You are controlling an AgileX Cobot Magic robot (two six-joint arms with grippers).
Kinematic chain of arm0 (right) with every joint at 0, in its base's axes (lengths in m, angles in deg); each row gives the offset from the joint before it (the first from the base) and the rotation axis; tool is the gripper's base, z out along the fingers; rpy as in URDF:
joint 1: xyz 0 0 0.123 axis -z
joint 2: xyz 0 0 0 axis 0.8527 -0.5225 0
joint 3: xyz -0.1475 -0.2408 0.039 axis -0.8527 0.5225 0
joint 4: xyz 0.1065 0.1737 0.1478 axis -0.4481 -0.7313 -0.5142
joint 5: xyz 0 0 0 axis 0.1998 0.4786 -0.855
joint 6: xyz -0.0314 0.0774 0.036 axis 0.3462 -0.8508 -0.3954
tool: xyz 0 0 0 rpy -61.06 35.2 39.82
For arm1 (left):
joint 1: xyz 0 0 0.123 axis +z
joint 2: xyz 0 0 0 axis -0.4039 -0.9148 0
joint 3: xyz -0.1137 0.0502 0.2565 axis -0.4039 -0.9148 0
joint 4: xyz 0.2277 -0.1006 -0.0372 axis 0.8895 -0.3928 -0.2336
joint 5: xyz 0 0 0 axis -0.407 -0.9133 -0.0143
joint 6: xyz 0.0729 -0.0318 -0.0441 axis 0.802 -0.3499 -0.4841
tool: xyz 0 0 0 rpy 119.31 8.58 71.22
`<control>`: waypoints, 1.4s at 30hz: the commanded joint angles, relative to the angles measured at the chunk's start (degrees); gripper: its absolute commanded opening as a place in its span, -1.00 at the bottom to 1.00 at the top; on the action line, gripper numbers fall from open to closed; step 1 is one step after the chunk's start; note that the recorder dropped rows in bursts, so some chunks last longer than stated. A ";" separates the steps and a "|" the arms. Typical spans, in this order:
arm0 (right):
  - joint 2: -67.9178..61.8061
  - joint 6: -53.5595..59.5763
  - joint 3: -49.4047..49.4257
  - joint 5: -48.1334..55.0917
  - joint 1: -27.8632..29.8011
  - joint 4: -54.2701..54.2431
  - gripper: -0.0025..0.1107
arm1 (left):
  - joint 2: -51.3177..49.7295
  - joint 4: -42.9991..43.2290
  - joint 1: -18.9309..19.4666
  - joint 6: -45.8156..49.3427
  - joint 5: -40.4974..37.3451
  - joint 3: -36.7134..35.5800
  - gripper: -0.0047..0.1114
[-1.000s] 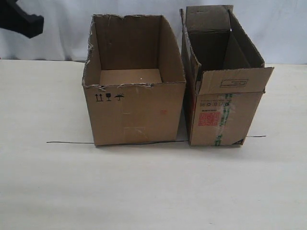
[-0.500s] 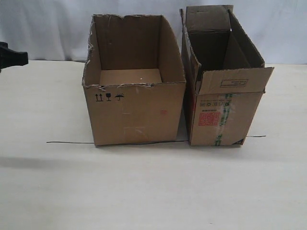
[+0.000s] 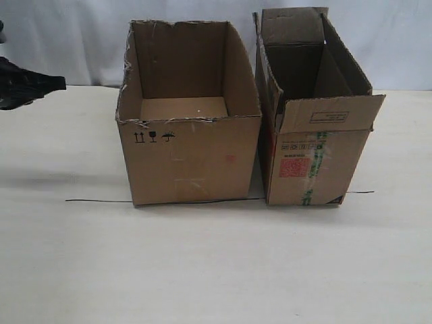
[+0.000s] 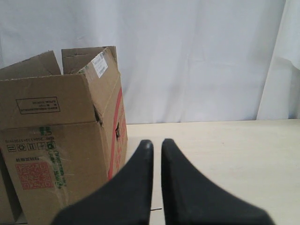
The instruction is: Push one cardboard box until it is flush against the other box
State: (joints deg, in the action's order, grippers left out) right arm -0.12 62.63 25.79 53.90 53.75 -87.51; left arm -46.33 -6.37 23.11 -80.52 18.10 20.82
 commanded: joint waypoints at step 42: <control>0.19 -0.07 0.22 0.14 -0.05 -0.20 -0.87 | -30.09 -94.42 7.86 92.50 -57.10 24.25 -0.92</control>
State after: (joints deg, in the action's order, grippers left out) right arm -0.12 62.63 25.79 53.90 53.75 -87.51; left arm -75.02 -100.04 31.20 12.10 -36.92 43.65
